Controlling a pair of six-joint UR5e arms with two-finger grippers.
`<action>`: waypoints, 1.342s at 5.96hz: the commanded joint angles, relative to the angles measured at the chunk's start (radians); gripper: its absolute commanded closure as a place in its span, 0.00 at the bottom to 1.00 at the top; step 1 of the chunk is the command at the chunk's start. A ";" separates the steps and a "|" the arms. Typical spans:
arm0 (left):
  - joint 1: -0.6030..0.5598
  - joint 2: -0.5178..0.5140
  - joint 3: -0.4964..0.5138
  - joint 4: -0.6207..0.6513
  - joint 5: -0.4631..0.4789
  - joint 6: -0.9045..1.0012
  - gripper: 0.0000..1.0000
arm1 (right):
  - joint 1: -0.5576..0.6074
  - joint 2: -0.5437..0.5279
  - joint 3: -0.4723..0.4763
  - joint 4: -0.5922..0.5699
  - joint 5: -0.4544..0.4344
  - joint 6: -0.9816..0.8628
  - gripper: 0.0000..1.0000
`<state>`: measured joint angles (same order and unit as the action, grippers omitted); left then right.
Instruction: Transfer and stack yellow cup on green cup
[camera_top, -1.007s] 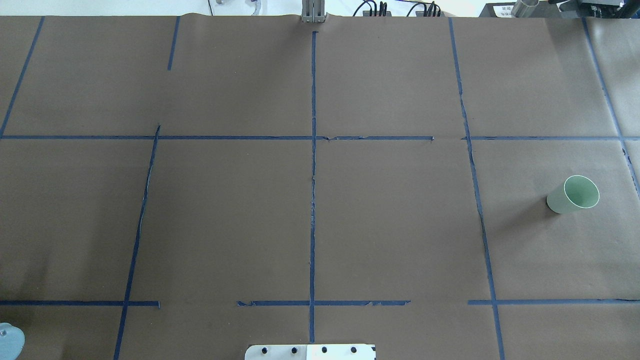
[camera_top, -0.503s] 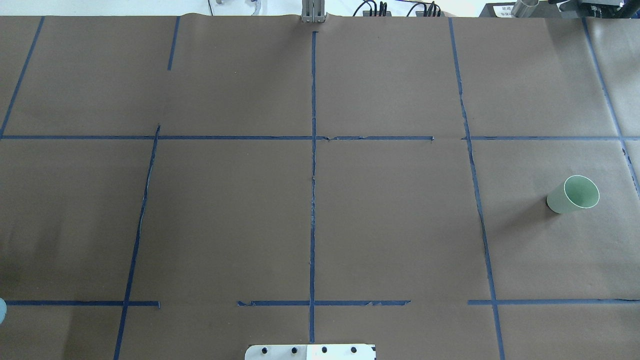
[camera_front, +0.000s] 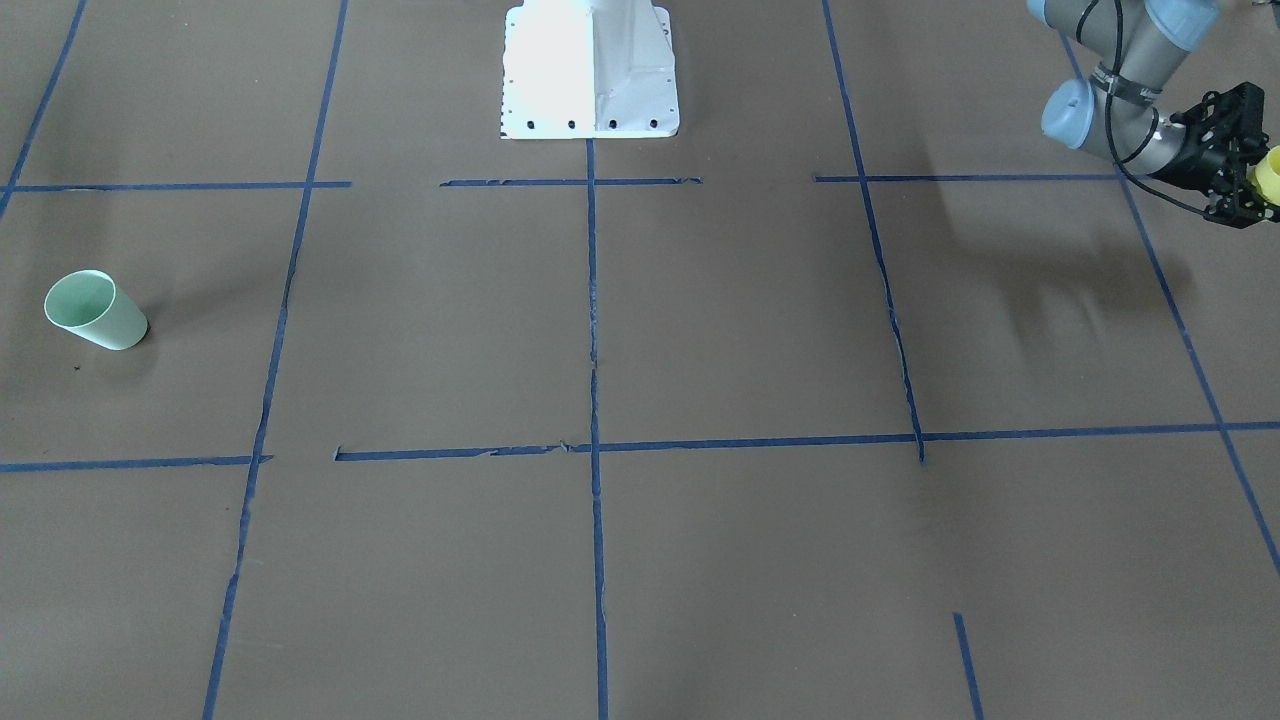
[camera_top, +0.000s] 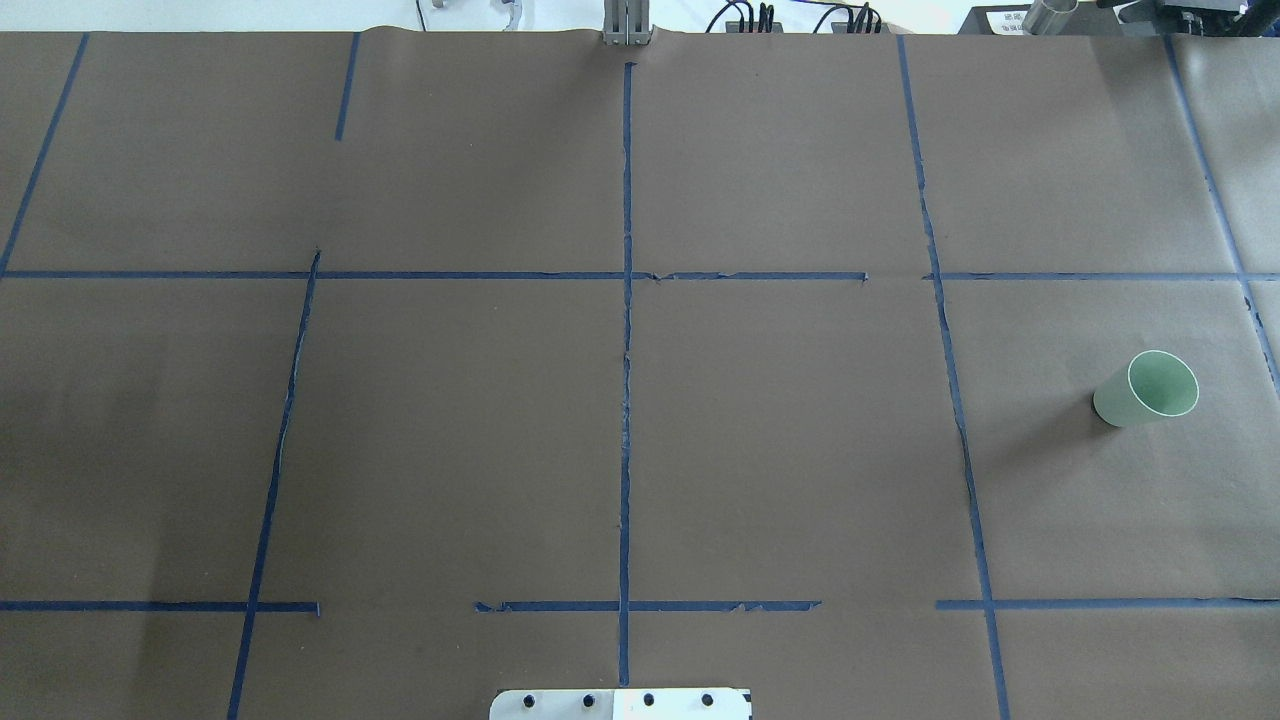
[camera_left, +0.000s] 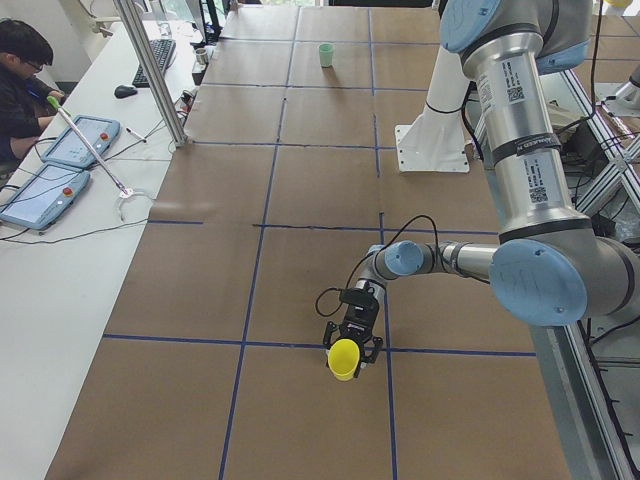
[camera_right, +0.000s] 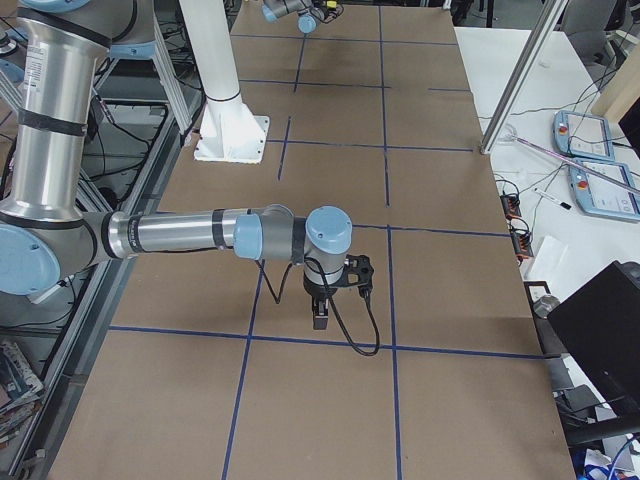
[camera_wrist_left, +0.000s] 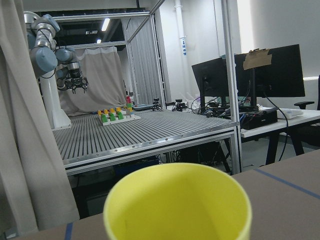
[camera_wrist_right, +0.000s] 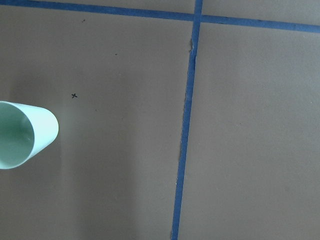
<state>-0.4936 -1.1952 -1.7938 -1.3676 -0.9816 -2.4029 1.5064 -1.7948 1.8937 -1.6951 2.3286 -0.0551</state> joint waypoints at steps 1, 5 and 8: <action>-0.156 -0.029 0.023 -0.367 0.034 0.422 0.66 | 0.000 0.000 -0.001 0.000 0.000 0.000 0.00; -0.237 -0.362 0.013 -0.720 0.023 0.870 0.71 | 0.000 0.000 -0.001 0.000 0.021 0.001 0.00; -0.214 -0.668 0.031 -0.722 0.020 1.263 0.80 | 0.000 0.002 -0.001 0.000 0.025 0.003 0.00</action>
<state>-0.7168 -1.7705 -1.7643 -2.0867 -0.9622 -1.3117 1.5064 -1.7944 1.8929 -1.6951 2.3521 -0.0526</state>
